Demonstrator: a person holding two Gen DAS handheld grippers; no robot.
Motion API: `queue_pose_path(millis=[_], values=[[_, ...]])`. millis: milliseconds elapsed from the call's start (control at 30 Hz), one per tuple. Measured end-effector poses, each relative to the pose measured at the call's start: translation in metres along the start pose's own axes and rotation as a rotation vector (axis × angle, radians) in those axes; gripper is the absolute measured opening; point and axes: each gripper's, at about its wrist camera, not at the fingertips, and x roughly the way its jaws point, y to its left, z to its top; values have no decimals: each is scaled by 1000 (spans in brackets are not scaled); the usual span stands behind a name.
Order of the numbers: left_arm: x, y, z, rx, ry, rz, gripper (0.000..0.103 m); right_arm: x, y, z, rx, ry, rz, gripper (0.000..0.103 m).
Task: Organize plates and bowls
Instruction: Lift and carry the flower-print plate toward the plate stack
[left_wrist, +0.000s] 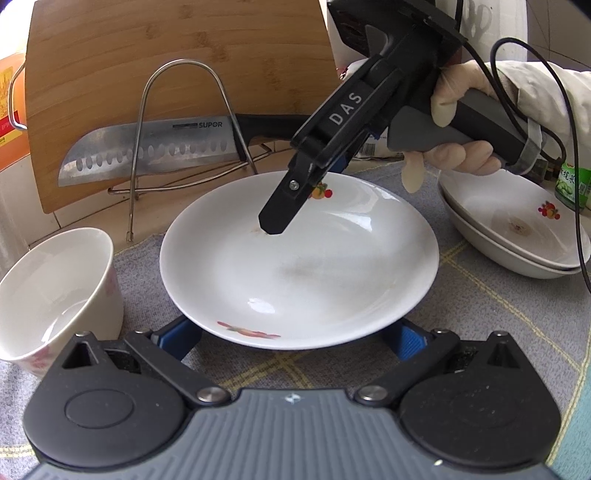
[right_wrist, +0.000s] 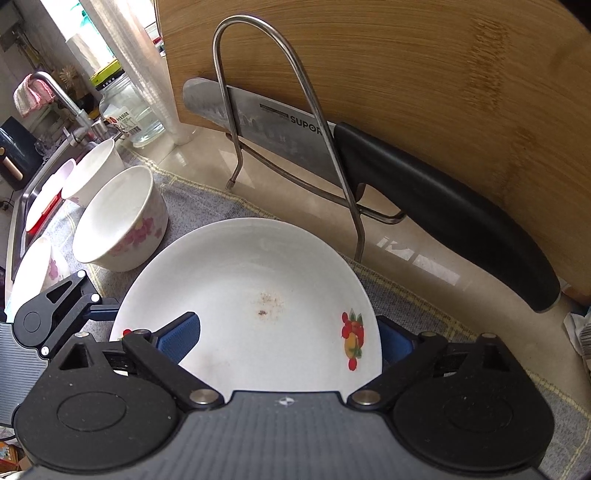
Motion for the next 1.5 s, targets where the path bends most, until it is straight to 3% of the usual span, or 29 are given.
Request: queue_pose_path(millis=[300,867,1500], values=[[-1,-1,1,13,4,7,103,-4,-1,-1,9,6,3,91],[-9,-6,5,51,7,22,102,-12,4,-10,20,-1,-9,91],[-46,-14,11,59,12,-4,102,-50,40,-34,-6,-40,-25,91]])
